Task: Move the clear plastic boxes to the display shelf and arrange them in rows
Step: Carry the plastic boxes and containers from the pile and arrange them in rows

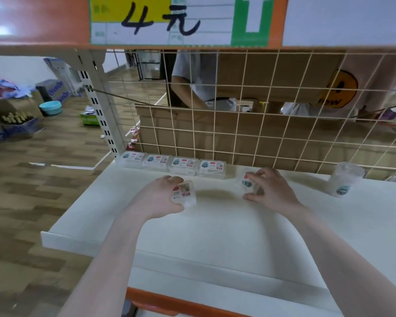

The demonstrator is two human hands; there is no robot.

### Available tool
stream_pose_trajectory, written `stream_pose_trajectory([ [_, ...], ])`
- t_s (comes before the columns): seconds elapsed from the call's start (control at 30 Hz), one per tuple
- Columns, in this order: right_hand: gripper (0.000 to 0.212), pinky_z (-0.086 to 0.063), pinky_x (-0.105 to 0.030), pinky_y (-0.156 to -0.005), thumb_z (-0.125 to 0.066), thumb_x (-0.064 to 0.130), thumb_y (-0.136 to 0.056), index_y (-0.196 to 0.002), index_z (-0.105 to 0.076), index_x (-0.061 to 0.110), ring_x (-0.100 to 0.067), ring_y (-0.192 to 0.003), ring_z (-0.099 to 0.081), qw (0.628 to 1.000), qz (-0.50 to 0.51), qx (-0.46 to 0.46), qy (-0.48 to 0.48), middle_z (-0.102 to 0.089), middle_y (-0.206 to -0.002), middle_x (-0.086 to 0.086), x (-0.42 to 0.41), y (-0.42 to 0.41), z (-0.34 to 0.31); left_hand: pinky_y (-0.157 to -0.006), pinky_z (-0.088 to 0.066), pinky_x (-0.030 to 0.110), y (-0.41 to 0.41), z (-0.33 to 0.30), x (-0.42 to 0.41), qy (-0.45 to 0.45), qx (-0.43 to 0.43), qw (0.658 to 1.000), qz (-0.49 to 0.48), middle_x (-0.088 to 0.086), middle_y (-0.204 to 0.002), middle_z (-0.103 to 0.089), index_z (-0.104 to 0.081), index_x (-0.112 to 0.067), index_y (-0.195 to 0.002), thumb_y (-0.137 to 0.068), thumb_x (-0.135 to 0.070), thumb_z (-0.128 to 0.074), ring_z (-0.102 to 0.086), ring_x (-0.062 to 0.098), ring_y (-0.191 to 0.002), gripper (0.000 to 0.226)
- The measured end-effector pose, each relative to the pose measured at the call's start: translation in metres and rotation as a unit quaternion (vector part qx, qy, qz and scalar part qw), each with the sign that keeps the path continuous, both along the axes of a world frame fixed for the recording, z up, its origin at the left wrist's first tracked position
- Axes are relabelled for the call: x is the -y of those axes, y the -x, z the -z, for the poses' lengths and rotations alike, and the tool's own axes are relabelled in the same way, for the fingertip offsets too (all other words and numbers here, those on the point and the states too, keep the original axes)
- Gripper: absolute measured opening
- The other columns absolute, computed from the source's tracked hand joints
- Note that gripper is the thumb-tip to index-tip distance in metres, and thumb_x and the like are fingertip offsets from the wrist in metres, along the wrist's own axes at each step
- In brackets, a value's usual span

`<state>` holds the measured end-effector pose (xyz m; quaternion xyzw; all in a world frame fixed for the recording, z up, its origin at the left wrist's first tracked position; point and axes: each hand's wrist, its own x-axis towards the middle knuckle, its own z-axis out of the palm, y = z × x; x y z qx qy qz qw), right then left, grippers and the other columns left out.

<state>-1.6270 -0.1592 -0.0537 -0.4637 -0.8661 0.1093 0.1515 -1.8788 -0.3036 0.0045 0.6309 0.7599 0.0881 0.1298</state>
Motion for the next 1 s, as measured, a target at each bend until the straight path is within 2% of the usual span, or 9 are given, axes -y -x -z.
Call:
stream_pose_trajectory([
  [0.17,0.073,-0.036,-0.024,-0.094,-0.069,0.045,-0.077,-0.141,-0.039,0.026,-0.013,-0.124,-0.035,0.998,-0.032,0.041,0.04,-0.036,-0.133,0.002,-0.003,-0.002,-0.007,-0.084,-0.04,0.024,0.001,0.002,0.002,0.001,0.003,1.0,-0.01,-0.002,-0.131,-0.049,-0.042,-0.024,-0.137,-0.077,-0.029,-0.067,-0.049,0.019,-0.116,0.065],
  [0.27,0.072,-0.028,-0.024,-0.102,-0.066,0.036,-0.08,-0.143,-0.034,0.027,-0.014,-0.133,-0.025,0.995,-0.041,0.065,0.062,-0.03,-0.144,0.003,-0.006,-0.006,-0.011,-0.085,-0.04,0.024,0.001,0.002,0.002,0.003,0.005,1.0,-0.012,-0.001,-0.13,-0.049,-0.043,-0.024,-0.136,-0.074,-0.035,-0.065,-0.049,0.019,-0.116,0.067],
  [0.33,0.072,-0.027,-0.026,-0.104,-0.065,0.04,-0.08,-0.144,-0.033,0.028,-0.016,-0.134,-0.024,0.994,-0.032,0.088,0.057,-0.03,-0.145,0.003,-0.008,-0.005,-0.013,-0.087,-0.041,0.025,0.0,0.002,0.0,0.006,0.003,1.0,-0.011,-0.001,-0.131,-0.049,-0.042,-0.023,-0.137,-0.074,-0.035,-0.065,-0.048,0.019,-0.117,0.067],
  [0.43,0.065,-0.033,-0.028,-0.098,-0.062,0.046,-0.082,-0.14,-0.039,0.028,-0.018,-0.127,-0.031,0.995,0.011,0.093,0.017,-0.038,-0.138,0.001,-0.008,-0.001,-0.015,-0.087,-0.042,0.026,-0.002,0.001,-0.001,0.003,-0.001,1.0,-0.012,-0.001,-0.132,-0.048,-0.041,-0.024,-0.138,-0.078,-0.029,-0.065,-0.048,0.019,-0.117,0.065],
  [0.67,0.043,-0.04,-0.03,-0.082,-0.061,0.036,-0.086,-0.125,-0.053,0.019,-0.026,-0.109,-0.047,0.997,0.062,0.048,-0.007,-0.048,-0.115,-0.007,-0.014,0.009,-0.008,-0.084,-0.044,0.025,0.0,0.0,-0.004,0.006,0.007,1.0,-0.019,-0.002,-0.132,-0.049,-0.041,-0.024,-0.139,-0.077,-0.03,-0.066,-0.05,0.019,-0.114,0.067],
  [1.0,0.033,-0.04,-0.03,-0.072,-0.056,0.022,-0.087,-0.118,-0.057,0.011,-0.032,-0.101,-0.052,0.996,0.086,0.031,0.005,-0.047,-0.11,-0.012,-0.025,0.03,-0.007,-0.085,-0.046,0.029,0.004,0.0,-0.006,0.009,0.0,1.0,-0.029,-0.002,-0.129,-0.05,-0.042,-0.024,-0.137,-0.076,-0.03,-0.066,-0.051,0.02,-0.111,0.065],
])
